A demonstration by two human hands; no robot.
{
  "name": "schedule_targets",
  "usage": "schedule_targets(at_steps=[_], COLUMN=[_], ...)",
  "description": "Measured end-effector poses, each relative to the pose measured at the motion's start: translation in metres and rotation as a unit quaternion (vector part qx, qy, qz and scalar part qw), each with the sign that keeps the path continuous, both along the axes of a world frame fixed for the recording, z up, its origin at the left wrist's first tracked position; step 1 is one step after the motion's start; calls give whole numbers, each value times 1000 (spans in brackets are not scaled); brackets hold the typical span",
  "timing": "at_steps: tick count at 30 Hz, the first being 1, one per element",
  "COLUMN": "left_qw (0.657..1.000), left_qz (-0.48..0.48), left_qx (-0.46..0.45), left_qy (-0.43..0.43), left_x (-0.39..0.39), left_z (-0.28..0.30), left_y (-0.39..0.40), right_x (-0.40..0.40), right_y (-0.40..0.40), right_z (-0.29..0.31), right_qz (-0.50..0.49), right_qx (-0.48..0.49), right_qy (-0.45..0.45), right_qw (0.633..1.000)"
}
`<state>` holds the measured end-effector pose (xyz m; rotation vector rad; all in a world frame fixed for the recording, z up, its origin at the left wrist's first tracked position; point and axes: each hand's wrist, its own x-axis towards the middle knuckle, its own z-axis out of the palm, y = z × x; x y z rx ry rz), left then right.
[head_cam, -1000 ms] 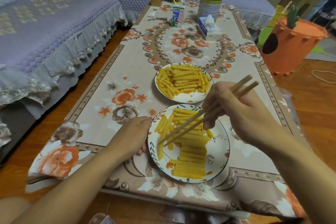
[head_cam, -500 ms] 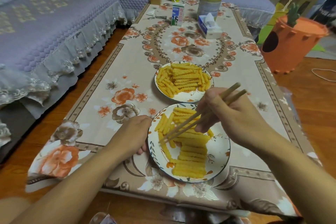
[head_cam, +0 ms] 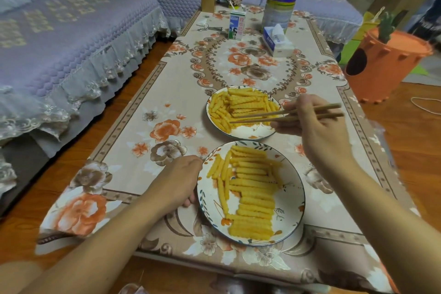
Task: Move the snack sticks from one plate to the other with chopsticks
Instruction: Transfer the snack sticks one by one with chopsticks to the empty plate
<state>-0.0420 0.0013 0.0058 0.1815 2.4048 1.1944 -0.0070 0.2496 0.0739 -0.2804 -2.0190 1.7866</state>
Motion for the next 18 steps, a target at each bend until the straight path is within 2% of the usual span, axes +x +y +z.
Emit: schedule_targets(at_steps=[5, 13, 18], left_qw=[1000, 1000, 1000], left_qz=[3, 6, 4], left_qx=[10, 13, 14], left_qy=[-8, -8, -4], left_x=[0, 0, 0], left_z=[0, 0, 0], left_y=[-1, -1, -2], right_x=[-15, -16, -19], right_y=[-15, -12, -11], right_z=[-7, -7, -11], right_qz=[4, 24, 24], right_qx=[25, -20, -9], right_qy=[12, 3, -6], right_qw=[1000, 999, 1000])
